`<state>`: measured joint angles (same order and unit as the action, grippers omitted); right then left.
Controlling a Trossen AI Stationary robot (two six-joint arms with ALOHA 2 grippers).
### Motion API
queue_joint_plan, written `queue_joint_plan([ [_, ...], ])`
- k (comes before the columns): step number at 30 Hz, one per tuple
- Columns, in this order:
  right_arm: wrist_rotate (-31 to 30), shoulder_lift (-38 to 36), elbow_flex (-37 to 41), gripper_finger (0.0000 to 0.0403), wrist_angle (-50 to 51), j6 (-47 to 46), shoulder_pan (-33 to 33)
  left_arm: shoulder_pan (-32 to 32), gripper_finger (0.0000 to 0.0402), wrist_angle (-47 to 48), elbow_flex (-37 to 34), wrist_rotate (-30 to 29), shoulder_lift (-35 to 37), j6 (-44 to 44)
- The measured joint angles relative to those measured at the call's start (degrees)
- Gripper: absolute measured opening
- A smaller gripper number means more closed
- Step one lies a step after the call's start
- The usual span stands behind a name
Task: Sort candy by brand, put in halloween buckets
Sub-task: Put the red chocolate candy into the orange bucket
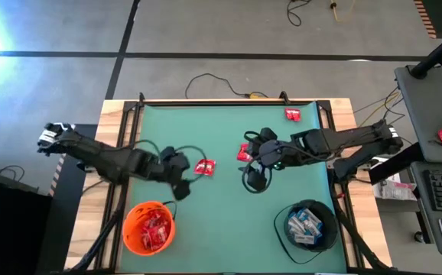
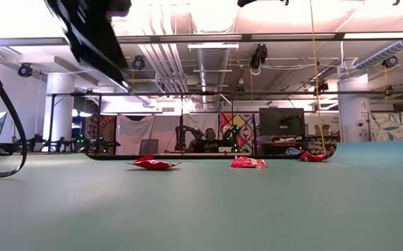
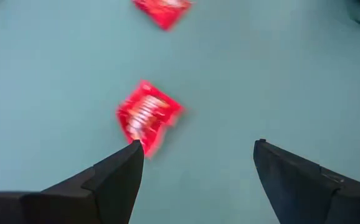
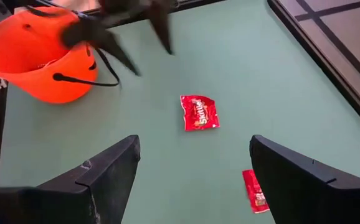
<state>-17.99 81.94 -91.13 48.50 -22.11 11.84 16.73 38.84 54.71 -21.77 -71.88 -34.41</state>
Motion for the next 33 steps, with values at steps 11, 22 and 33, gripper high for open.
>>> queue_joint_plan([
  [11,0.1,-2.2,0.0,0.0296,0.5,5.4,-0.5,-15.0,0.0286,-19.2,-12.8,3.3,-3.4,-1.4],
  [22,-2.1,-7.3,0.1,0.0289,-4.2,12.1,-2.5,-20.9,0.0286,-32.5,-14.4,1.6,-12.2,-1.8],
  [33,-3.1,-19.8,15.6,0.0270,-16.6,12.0,-2.5,-20.9,0.0286,-39.0,-12.2,2.4,-19.4,2.8],
])
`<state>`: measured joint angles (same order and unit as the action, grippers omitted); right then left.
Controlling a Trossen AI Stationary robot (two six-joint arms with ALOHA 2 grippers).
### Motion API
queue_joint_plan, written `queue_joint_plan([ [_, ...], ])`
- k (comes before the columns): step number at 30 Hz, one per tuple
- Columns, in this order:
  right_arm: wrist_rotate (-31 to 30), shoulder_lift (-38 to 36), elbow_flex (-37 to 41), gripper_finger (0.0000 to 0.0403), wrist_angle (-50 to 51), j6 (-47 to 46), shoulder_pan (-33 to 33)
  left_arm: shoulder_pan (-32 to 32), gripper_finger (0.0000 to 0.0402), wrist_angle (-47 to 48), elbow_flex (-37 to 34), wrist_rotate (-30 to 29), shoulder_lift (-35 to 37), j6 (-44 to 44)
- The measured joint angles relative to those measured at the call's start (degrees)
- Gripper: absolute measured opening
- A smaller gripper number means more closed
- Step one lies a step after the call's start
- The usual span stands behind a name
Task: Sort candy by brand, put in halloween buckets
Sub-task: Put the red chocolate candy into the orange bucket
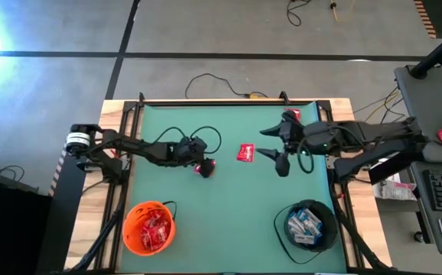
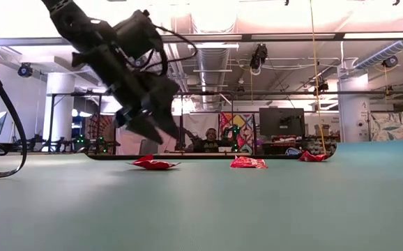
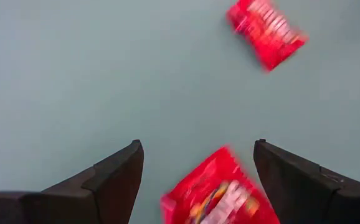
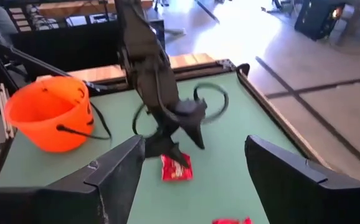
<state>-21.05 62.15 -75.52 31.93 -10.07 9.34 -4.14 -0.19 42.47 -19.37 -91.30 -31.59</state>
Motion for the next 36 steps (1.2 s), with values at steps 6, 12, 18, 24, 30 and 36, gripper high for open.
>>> queue_joint_plan([
  [6,-0.2,-5.5,8.0,0.0258,0.4,-7.7,0.0,0.0,0.0286,-1.7,2.2,0.4,-3.3,3.6],
  [12,0.0,-8.0,13.5,0.0257,0.5,-13.7,0.0,0.4,0.0286,-2.6,2.3,1.3,-6.6,3.4],
  [18,0.1,-8.6,14.6,0.0256,1.2,-16.4,0.0,4.0,0.0286,-0.1,2.0,3.3,-1.2,2.1],
  [24,-0.3,-8.4,14.6,0.0266,1.3,-16.6,0.0,5.1,0.0290,2.1,0.0,-1.4,3.3,-1.9],
  [30,-0.6,-7.7,14.6,0.0288,3.0,-19.6,0.0,7.7,0.0312,1.7,-2.7,-5.0,3.3,-3.1],
  [36,-0.5,-7.3,14.6,0.0301,4.7,-21.3,0.0,8.6,0.0338,-6.9,-7.6,-8.9,0.4,-7.7],
])
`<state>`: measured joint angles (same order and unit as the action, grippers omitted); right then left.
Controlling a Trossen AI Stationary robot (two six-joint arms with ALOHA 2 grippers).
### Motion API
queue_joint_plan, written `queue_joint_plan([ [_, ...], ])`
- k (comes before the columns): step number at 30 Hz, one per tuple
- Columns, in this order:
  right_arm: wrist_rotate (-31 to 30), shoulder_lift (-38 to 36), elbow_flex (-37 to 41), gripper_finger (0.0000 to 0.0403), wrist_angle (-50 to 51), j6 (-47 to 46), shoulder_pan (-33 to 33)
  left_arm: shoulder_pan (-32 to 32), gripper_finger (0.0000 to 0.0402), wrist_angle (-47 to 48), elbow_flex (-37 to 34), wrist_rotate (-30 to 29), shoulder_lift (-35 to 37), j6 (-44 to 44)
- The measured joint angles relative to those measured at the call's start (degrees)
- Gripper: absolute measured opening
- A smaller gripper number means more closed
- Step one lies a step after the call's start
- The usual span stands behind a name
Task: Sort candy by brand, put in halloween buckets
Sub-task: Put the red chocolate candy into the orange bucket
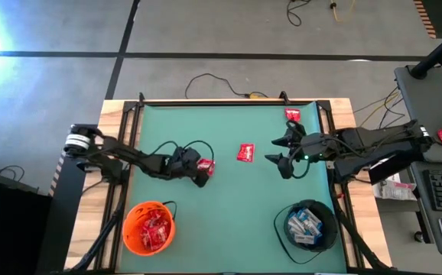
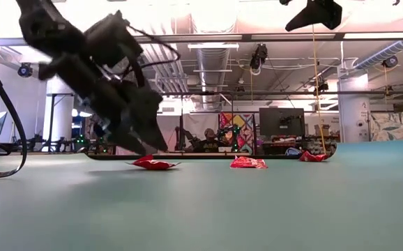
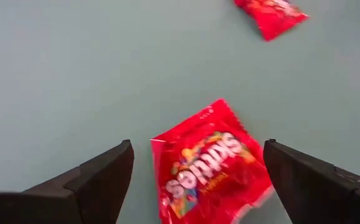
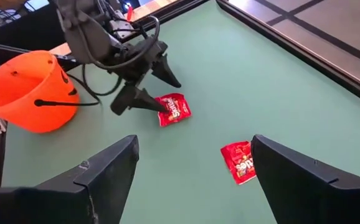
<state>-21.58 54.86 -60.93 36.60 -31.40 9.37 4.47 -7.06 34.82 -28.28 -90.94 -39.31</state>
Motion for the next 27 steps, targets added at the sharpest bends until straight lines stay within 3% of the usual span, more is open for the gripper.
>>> queue_joint_plan([
  [8,0.5,0.0,0.0,0.0299,0.1,-0.2,0.0,-0.5,0.0345,-14.4,-2.5,-3.4,-10.9,-0.3],
  [13,0.5,0.0,-1.0,0.0299,2.0,-2.1,0.0,0.8,0.0319,-15.0,-1.9,-5.2,-14.5,-0.2],
  [21,-1.1,0.0,-5.4,0.0292,5.4,-0.8,0.0,1.1,0.0207,-9.8,-3.1,-4.1,-11.9,0.0],
  [27,-4.4,0.0,-8.2,0.0294,5.1,2.6,0.0,2.0,0.0086,5.8,-2.1,3.2,1.1,3.6],
])
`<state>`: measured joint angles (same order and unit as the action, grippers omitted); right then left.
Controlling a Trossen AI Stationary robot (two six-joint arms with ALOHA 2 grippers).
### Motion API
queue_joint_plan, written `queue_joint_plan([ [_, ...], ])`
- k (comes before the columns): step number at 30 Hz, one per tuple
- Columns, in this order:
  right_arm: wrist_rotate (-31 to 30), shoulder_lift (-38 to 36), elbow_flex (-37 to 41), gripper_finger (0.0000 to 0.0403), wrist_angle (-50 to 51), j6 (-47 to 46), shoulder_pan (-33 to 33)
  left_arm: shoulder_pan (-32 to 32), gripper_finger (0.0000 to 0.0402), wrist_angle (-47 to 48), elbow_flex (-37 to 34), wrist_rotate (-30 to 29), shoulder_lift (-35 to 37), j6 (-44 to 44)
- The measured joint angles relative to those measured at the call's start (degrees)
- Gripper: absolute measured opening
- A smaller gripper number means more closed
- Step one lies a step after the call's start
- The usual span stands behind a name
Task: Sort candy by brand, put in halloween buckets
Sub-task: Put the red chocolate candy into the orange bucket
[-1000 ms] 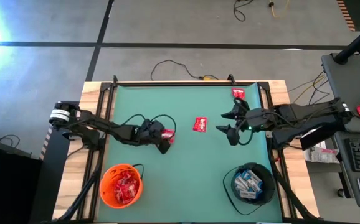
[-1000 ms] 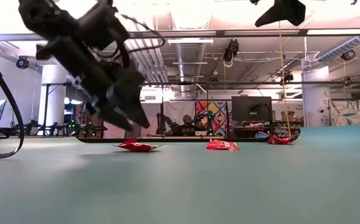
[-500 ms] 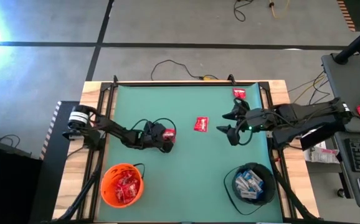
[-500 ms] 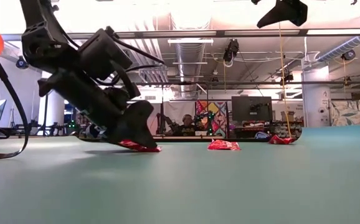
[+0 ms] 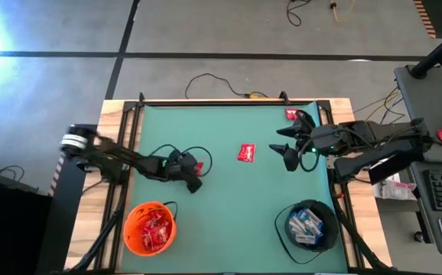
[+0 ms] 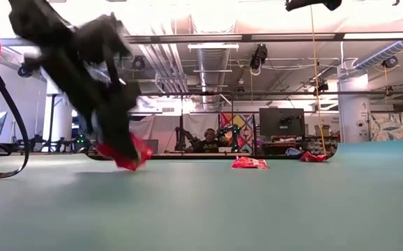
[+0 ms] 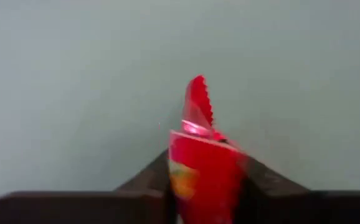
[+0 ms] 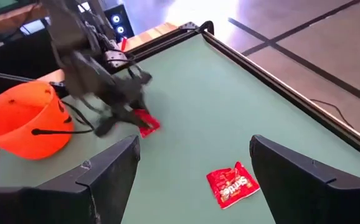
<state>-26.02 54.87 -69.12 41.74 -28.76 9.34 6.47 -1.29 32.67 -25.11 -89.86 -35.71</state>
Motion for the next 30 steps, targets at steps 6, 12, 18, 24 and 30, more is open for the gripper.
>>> queue_joint_plan([
  [6,-0.4,0.3,0.2,0.0290,-0.1,1.4,0.0,5.2,0.0024,24.0,9.5,8.3,20.5,4.6],
  [12,-1.2,1.9,0.5,0.0292,-0.3,3.1,0.0,22.1,0.0042,51.3,23.2,14.6,32.1,-7.7],
  [18,-3.1,3.7,0.6,0.0292,-0.5,3.8,-0.5,45.1,0.0038,57.7,29.3,10.2,30.3,-30.4],
  [24,-4.3,4.9,0.5,0.0292,-3.7,3.3,-2.8,54.4,0.0038,58.2,28.6,0.9,21.7,-44.0],
  [30,-4.2,6.2,-0.3,0.0292,-6.4,3.3,-4.2,54.7,0.0069,58.1,27.3,1.5,15.0,-46.3],
])
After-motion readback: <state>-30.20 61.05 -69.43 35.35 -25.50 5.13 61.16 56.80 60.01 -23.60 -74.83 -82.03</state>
